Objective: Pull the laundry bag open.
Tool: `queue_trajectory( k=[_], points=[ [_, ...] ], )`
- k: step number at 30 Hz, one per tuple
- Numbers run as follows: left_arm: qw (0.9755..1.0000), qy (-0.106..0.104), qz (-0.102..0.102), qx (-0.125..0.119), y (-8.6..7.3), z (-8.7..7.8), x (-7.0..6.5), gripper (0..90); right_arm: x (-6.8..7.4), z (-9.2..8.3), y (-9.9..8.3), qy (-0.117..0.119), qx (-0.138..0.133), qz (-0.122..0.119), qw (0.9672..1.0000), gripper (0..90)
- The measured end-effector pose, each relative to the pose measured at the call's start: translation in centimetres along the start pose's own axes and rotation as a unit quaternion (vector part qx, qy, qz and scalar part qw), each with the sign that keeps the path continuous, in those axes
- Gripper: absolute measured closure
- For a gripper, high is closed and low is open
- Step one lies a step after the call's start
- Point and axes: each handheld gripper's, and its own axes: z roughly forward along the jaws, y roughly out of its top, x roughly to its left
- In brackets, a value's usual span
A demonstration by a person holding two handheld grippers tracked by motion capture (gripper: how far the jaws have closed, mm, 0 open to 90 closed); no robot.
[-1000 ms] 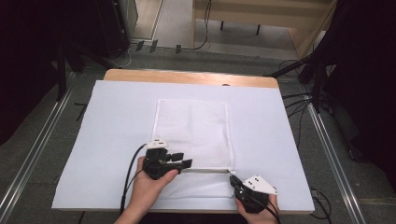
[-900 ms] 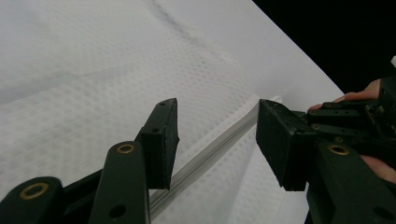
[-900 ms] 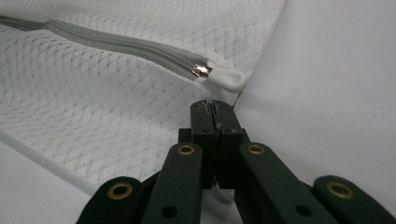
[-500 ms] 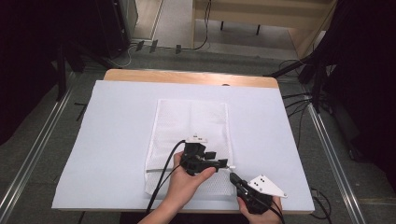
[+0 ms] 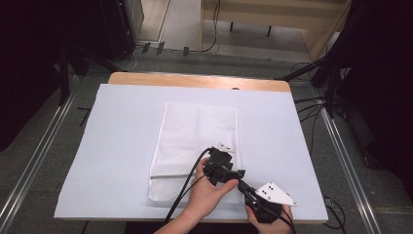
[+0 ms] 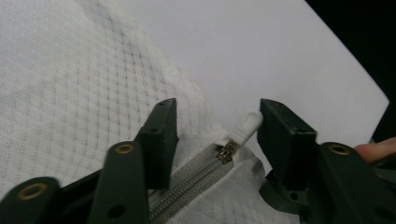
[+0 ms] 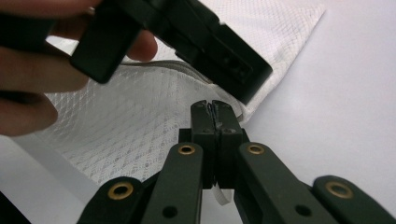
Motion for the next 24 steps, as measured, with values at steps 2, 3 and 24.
queue_trajectory(
  k=[2, 3, 24],
  points=[
    [0.9999, -0.012, -0.008, -0.007, 0.1, -0.4, 0.3, 59.0, 0.0, 0.0, 0.0, 0.0, 0.0, 0.0, 1.0, 90.0],
    [0.9998, -0.017, -0.01, -0.009, 0.2, -0.6, 0.5, 60.4, 0.0, 0.0, 0.0, -0.001, 0.0, -0.001, 1.0, 90.0],
    [0.9967, -0.077, -0.011, -0.023, -0.6, -1.9, 2.2, 87.3, -0.2, -0.1, 0.1, -0.007, -0.005, -0.007, 0.9999, 90.0]
  ],
)
